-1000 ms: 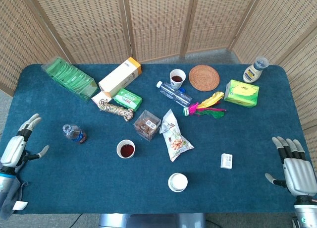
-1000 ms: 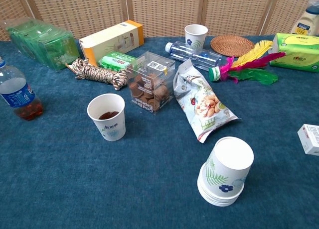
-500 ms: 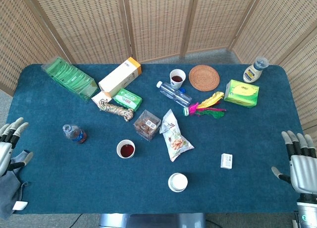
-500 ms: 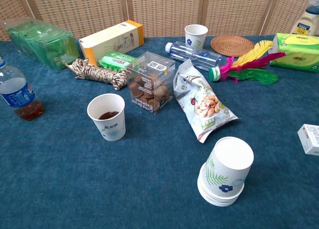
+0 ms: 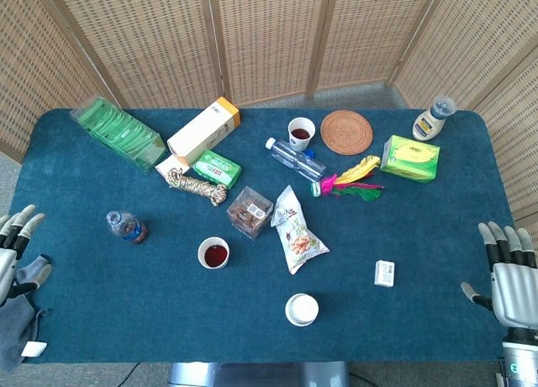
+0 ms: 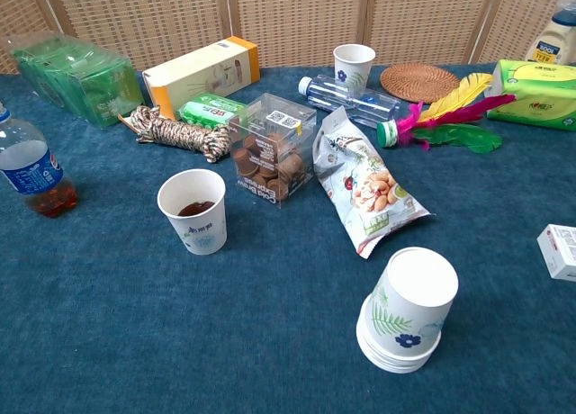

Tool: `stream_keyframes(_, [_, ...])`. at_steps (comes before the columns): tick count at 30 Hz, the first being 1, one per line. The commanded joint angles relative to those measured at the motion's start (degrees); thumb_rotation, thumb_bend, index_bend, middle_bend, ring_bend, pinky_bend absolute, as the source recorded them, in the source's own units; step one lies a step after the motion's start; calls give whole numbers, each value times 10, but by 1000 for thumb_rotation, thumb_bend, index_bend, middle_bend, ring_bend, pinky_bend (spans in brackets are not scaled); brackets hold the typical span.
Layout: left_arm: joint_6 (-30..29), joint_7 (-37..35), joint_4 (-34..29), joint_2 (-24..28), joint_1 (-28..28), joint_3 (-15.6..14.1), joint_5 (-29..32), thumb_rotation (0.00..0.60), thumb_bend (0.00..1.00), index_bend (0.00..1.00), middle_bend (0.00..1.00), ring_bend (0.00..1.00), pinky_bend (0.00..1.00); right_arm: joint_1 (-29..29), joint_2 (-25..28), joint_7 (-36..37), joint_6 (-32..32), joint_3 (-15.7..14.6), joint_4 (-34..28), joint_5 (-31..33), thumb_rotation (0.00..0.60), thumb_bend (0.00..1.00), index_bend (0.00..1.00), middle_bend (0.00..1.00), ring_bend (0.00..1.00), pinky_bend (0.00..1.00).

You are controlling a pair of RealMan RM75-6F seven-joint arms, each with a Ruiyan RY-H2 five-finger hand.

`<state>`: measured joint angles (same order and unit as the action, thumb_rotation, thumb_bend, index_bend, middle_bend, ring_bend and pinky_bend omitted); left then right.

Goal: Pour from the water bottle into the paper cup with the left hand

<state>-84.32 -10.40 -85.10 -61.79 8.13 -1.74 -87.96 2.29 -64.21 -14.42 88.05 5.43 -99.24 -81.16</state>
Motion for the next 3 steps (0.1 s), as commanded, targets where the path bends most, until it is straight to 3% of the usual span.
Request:
stream_keyframes(1, [-1, 4, -3, 0, -2, 0, -2, 600, 370, 0, 0, 0, 0, 1, -2, -3, -2, -1, 2, 0, 600, 0, 0, 0, 0, 0])
stream_keyframes(3, [-2, 7, -4, 0, -3, 1, -4, 600, 371, 0, 0, 0, 0, 1, -2, -5, -5, -2, 2, 1, 600, 0, 0, 0, 0, 0])
